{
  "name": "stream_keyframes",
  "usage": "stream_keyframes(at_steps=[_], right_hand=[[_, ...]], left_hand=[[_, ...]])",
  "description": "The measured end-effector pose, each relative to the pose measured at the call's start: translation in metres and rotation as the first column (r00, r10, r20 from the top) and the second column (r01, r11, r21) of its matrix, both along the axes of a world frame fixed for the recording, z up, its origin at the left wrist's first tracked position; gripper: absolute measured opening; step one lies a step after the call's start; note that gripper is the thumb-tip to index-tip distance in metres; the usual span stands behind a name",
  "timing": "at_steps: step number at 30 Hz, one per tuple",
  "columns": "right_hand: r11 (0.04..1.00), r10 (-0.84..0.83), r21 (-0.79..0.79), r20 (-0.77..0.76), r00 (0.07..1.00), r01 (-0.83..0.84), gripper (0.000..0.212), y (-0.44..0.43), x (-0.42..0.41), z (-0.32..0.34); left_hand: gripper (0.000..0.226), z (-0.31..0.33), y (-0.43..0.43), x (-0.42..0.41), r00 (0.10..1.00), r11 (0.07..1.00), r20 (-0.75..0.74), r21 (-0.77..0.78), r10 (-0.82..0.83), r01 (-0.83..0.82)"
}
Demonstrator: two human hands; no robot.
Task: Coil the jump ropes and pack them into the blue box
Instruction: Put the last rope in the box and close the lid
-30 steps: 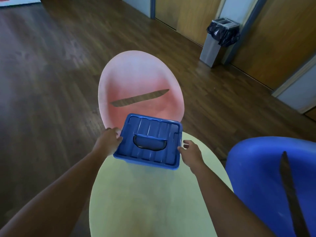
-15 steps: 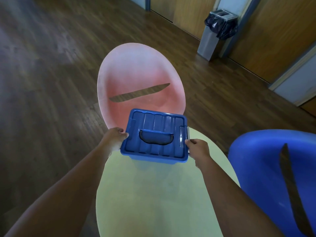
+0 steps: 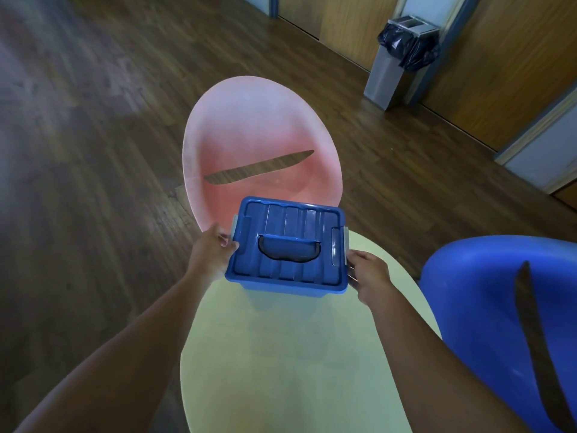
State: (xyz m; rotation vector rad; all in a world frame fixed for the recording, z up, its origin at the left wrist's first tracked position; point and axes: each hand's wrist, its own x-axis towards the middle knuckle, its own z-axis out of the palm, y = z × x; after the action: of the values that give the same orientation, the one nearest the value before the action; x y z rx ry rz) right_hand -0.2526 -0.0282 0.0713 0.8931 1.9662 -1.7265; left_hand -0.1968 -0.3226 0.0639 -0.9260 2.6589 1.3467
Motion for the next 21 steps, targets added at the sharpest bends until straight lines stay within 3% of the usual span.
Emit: stream_keyframes(at_steps=[3,6,10,14,17,21], right_hand=[[0.997,0.024,-0.079,0.030,0.999,-0.022,0.010,0.003,-0.003,0.004],[0.994,0.046,-0.105,0.044,0.998,-0.041,0.010,0.003,-0.006,0.006],[0.991,0.081,-0.115,0.059,0.995,-0.074,0.013,0.006,-0.009,0.003],[0.985,0.170,-0.027,0.036,0.985,-0.169,0.016,0.005,-0.012,0.000],[0.963,0.244,0.116,-0.008,0.970,-0.241,0.016,-0.002,-0.012,-0.002],[0.956,0.253,0.164,-0.029,0.967,-0.245,0.022,-0.002,-0.012,-0.001]], left_hand=[[0.002,-0.004,-0.002,0.004,0.991,0.979,-0.084,0.182,0.108,-0.091],[0.008,-0.003,-0.008,0.004,0.972,0.911,-0.100,0.382,0.210,-0.158],[0.026,0.003,-0.011,-0.001,0.967,0.763,-0.006,0.615,0.256,-0.198],[0.018,0.002,-0.019,-0.010,0.969,0.747,0.182,0.619,0.167,-0.244],[0.020,0.000,-0.021,-0.019,0.974,0.851,0.212,0.495,0.078,-0.176],[0.027,-0.003,-0.012,-0.022,0.980,0.935,0.199,0.342,0.025,-0.094]])
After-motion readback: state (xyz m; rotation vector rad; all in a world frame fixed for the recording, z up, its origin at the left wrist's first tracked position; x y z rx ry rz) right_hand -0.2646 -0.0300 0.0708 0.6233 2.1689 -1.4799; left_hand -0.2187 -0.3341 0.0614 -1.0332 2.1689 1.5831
